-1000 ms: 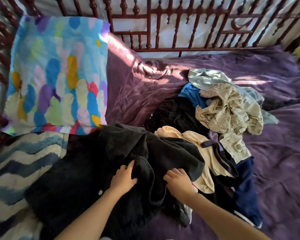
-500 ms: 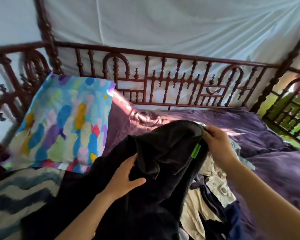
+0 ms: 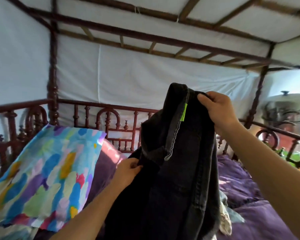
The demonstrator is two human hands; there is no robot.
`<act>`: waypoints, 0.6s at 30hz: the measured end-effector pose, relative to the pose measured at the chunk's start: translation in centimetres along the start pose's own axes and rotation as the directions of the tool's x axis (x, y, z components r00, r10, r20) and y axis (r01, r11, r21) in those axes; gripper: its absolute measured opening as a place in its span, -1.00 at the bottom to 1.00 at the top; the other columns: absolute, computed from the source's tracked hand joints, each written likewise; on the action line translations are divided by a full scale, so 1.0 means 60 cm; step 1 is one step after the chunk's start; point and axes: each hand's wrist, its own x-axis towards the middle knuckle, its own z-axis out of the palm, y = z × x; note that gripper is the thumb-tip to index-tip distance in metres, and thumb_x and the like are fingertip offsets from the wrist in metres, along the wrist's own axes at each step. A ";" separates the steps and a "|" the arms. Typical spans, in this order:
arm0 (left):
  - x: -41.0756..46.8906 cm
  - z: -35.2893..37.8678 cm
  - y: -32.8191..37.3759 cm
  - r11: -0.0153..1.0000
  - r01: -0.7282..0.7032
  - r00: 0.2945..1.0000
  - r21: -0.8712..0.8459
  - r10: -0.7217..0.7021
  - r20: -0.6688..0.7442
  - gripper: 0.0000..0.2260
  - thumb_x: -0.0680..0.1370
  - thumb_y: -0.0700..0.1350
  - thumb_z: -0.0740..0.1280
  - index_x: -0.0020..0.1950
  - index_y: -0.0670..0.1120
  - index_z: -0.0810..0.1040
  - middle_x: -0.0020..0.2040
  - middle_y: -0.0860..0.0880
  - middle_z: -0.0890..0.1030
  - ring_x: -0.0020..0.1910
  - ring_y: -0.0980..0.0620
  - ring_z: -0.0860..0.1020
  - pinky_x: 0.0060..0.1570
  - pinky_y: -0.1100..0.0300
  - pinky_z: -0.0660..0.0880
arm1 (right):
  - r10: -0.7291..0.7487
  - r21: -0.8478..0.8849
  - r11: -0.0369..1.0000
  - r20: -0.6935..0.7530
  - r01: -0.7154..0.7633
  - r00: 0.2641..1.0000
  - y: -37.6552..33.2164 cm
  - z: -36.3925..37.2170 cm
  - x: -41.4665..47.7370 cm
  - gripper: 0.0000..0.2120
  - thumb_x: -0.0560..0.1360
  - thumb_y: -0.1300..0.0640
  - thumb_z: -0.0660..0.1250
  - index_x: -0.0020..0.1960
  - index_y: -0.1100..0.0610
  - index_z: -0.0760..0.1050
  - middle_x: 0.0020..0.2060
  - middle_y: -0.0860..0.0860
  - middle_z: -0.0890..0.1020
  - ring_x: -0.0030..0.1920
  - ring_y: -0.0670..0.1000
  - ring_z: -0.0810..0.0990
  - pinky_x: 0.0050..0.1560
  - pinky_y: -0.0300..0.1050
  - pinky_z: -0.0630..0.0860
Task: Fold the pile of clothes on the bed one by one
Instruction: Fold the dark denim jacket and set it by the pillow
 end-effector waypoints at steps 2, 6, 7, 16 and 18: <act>0.012 -0.003 0.032 0.998 -0.059 0.997 -0.002 0.059 -0.046 -0.78 0.52 -0.19 0.34 -0.33 -0.06 0.48 -0.35 0.05 0.51 -0.35 0.15 0.44 -0.15 0.19 0.34 | -0.013 -0.030 0.999 -0.058 0.012 0.998 -0.013 -0.038 0.019 -0.76 0.52 0.20 0.30 -0.32 0.11 0.48 -0.45 0.00 0.48 -0.31 0.02 0.44 -0.19 -0.05 0.38; 0.042 -0.049 0.118 0.973 -0.219 0.938 0.066 0.229 -0.259 -0.87 0.53 -0.21 0.32 -0.01 -0.22 0.64 -0.09 -0.15 0.65 -0.18 0.03 0.51 -0.17 0.29 0.26 | -0.008 -0.088 0.996 -0.206 -0.010 0.979 -0.026 -0.122 0.049 -0.76 0.53 0.20 0.30 -0.31 0.08 0.48 -0.46 -0.05 0.51 -0.40 -0.11 0.46 -0.27 -0.18 0.44; 0.049 -0.060 0.139 0.965 -0.245 0.918 0.095 0.263 -0.298 -0.85 0.53 -0.21 0.33 0.02 -0.24 0.64 -0.08 -0.18 0.66 -0.14 -0.03 0.54 -0.18 0.27 0.27 | -0.012 -0.102 0.995 -0.228 -0.012 0.974 -0.027 -0.137 0.054 -0.77 0.54 0.20 0.29 -0.30 0.09 0.48 -0.42 -0.01 0.50 -0.40 -0.11 0.46 -0.29 -0.21 0.44; 0.022 -0.095 0.197 0.892 -0.392 0.838 0.223 0.447 -0.313 -0.79 0.36 -0.10 0.52 -0.08 -0.11 0.60 -0.38 0.10 0.55 -0.37 0.19 0.49 -0.27 0.47 0.34 | -0.025 -0.142 0.990 -0.328 -0.024 0.944 -0.016 -0.174 0.084 -0.86 0.55 0.16 0.28 -0.15 0.19 0.53 -0.38 0.02 0.48 -0.36 -0.08 0.42 -0.30 -0.22 0.42; 0.009 -0.092 0.174 0.905 -0.347 0.858 0.246 0.412 -0.307 -0.66 0.36 -0.14 0.52 0.09 -0.15 0.59 -0.41 0.11 0.48 -0.39 0.20 0.43 -0.30 0.42 0.31 | -0.023 -0.143 0.989 -0.311 -0.023 0.950 -0.002 -0.164 0.087 -0.82 0.54 0.18 0.28 -0.22 0.21 0.49 -0.41 0.05 0.42 -0.36 -0.04 0.38 -0.35 -0.20 0.35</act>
